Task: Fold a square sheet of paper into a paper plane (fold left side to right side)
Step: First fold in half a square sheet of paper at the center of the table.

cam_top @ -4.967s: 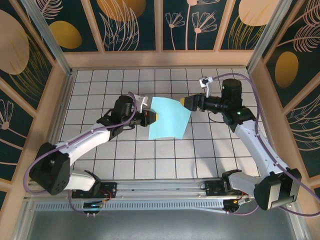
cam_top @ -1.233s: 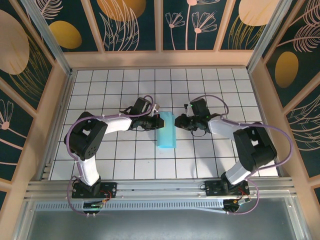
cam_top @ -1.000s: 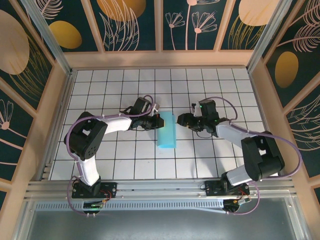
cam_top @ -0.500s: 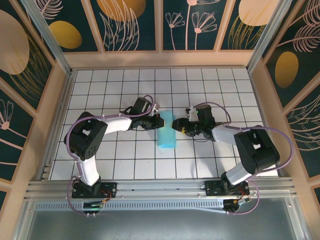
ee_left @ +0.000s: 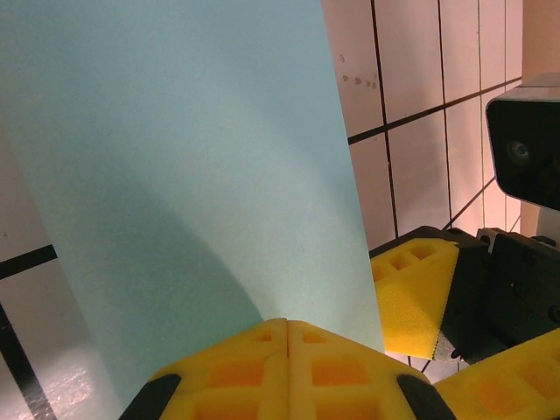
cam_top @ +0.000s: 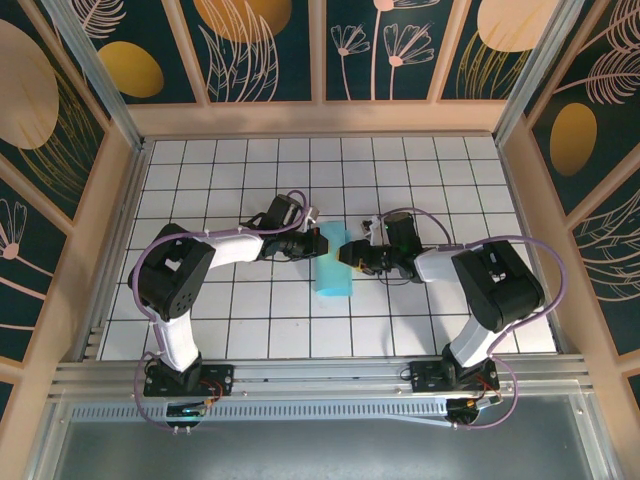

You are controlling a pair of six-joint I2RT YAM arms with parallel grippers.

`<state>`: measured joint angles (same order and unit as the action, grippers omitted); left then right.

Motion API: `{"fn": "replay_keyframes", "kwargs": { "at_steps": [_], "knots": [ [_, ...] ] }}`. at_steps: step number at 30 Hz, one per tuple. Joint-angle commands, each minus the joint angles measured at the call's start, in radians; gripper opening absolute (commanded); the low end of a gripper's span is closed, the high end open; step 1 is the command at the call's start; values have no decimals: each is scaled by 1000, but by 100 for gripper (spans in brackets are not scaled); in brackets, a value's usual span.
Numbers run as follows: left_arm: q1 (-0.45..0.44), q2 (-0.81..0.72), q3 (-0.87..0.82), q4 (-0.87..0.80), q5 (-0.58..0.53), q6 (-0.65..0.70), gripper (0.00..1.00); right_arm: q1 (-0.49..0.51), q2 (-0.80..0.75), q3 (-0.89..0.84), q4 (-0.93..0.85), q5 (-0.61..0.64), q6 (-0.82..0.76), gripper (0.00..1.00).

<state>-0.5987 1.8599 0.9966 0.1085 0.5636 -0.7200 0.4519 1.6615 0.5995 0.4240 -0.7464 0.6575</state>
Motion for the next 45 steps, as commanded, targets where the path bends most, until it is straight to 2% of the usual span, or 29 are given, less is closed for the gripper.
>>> {"fn": "replay_keyframes", "kwargs": {
  "at_steps": [1, 9, 14, 21, 27, 36, 45],
  "knots": [
    [-7, -13, -13, 5, -3, -3, 2, 9, 18, 19, 39, -20, 6, 45],
    [-7, -29, -13, -8, -17, 2, 7, 15, 22, 39, -36, 28, -25, 16],
    [-7, -78, -10, -45, -61, 11, 19, 25, 25, 51, -92, 67, -47, 5],
    [-5, -190, -49, -105, -225, -10, 39, 38, 27, 77, -167, 133, -63, 3],
    [-6, -166, -74, -116, -247, -18, 48, 45, 33, 88, -200, 171, -70, 3],
    [-26, -74, -69, -49, -163, -35, 53, 57, 46, 103, -223, 186, -78, 3],
    [-49, -6, -48, -55, -184, -37, 53, 64, 48, 109, -236, 195, -84, 3]
  ]
}}
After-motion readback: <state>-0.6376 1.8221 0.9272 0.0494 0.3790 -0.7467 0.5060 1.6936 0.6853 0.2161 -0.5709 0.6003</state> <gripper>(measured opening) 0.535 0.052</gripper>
